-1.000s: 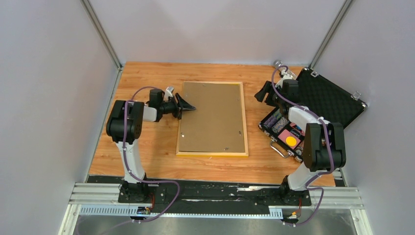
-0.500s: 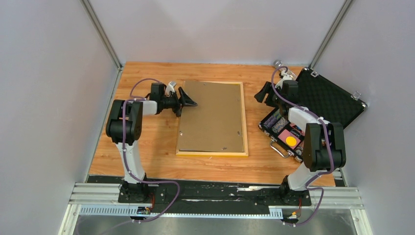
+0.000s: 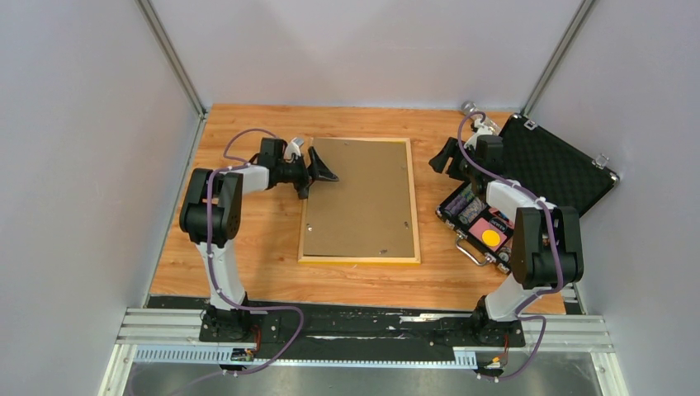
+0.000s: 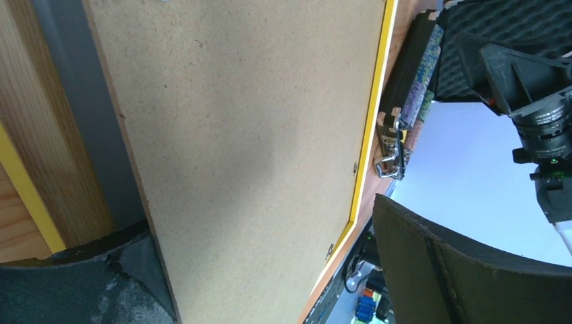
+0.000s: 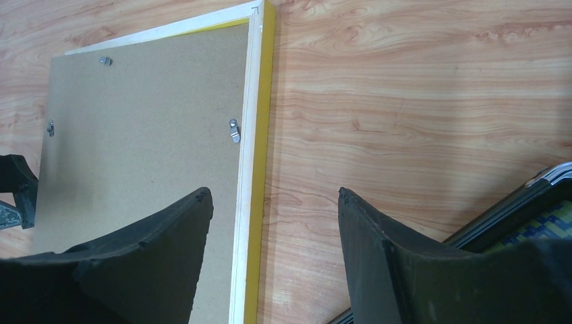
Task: Put the photo into the frame
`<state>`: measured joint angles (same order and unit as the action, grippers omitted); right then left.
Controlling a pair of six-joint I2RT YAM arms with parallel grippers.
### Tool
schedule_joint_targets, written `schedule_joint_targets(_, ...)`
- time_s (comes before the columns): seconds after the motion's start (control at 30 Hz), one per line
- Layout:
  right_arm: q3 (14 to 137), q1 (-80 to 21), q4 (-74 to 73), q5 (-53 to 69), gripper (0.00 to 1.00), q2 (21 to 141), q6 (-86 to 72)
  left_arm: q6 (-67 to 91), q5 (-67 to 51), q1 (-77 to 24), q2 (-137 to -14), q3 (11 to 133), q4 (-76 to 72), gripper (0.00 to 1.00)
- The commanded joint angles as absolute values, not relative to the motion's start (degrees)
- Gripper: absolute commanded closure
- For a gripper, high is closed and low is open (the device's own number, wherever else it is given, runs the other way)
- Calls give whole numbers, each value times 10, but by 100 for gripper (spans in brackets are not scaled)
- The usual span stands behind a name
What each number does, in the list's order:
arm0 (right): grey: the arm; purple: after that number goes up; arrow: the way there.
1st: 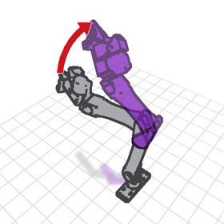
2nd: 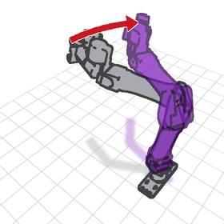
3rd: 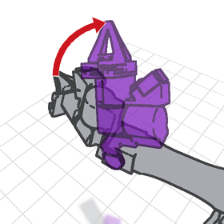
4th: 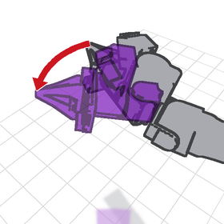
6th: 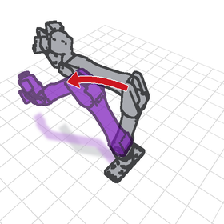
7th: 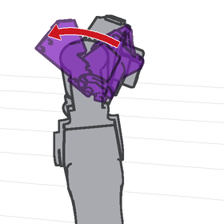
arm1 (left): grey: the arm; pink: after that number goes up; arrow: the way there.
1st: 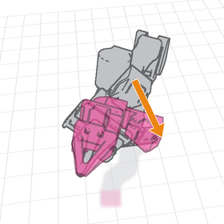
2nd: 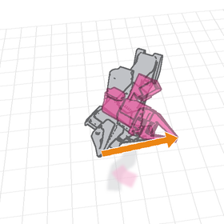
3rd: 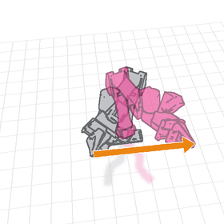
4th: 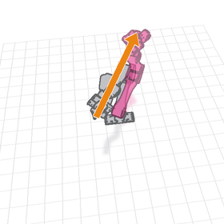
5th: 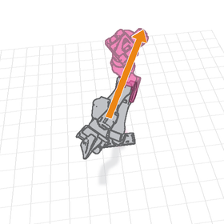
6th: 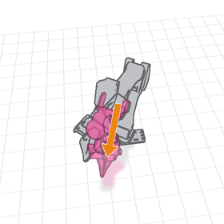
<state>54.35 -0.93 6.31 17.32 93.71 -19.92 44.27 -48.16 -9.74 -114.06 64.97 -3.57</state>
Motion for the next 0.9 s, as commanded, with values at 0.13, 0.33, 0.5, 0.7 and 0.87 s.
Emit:
schedule_joint_targets(0.13,545,-6,90,182,33,937,-207,344,-415,-105,-1088,726,127,0)
schedule_joint_targets(0.33,545,-6,90,181,33,936,-207,305,-383,-106,-1084,754,187,0)
schedule_joint_targets(0.5,544,-6,90,182,33,934,-207,282,-351,-109,-1070,766,223,0)
schedule_joint_targets(0.7,545,-5,91,185,33,933,-209,246,-315,-112,-1046,779,279,0)
schedule_joint_targets(0.87,544,-7,93,196,31,924,-205,200,-274,-113,-1005,786,307,0)
